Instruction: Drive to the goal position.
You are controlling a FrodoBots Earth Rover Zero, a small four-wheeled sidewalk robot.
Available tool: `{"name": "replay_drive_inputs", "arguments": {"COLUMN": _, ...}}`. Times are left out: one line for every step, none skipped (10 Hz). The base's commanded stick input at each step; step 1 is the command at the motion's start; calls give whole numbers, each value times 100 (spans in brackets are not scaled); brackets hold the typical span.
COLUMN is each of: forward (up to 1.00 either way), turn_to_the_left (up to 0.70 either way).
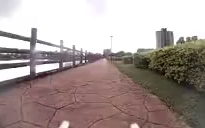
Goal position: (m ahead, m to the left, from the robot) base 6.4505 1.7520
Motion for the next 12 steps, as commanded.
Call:
{"name": "replay_drive_inputs", "arguments": {"forward": 70, "turn_to_the_left": 0}}
{"name": "replay_drive_inputs", "arguments": {"forward": 70, "turn_to_the_left": 0}}
{"name": "replay_drive_inputs", "arguments": {"forward": 70, "turn_to_the_left": 0}}
{"name": "replay_drive_inputs", "arguments": {"forward": 70, "turn_to_the_left": 0}}
{"name": "replay_drive_inputs", "arguments": {"forward": 70, "turn_to_the_left": 0}}
{"name": "replay_drive_inputs", "arguments": {"forward": 70, "turn_to_the_left": 0}}
{"name": "replay_drive_inputs", "arguments": {"forward": 70, "turn_to_the_left": 0}}
{"name": "replay_drive_inputs", "arguments": {"forward": 70, "turn_to_the_left": 0}}
{"name": "replay_drive_inputs", "arguments": {"forward": 70, "turn_to_the_left": 0}}
{"name": "replay_drive_inputs", "arguments": {"forward": 70, "turn_to_the_left": 0}}
{"name": "replay_drive_inputs", "arguments": {"forward": 70, "turn_to_the_left": 0}}
{"name": "replay_drive_inputs", "arguments": {"forward": 70, "turn_to_the_left": 0}}
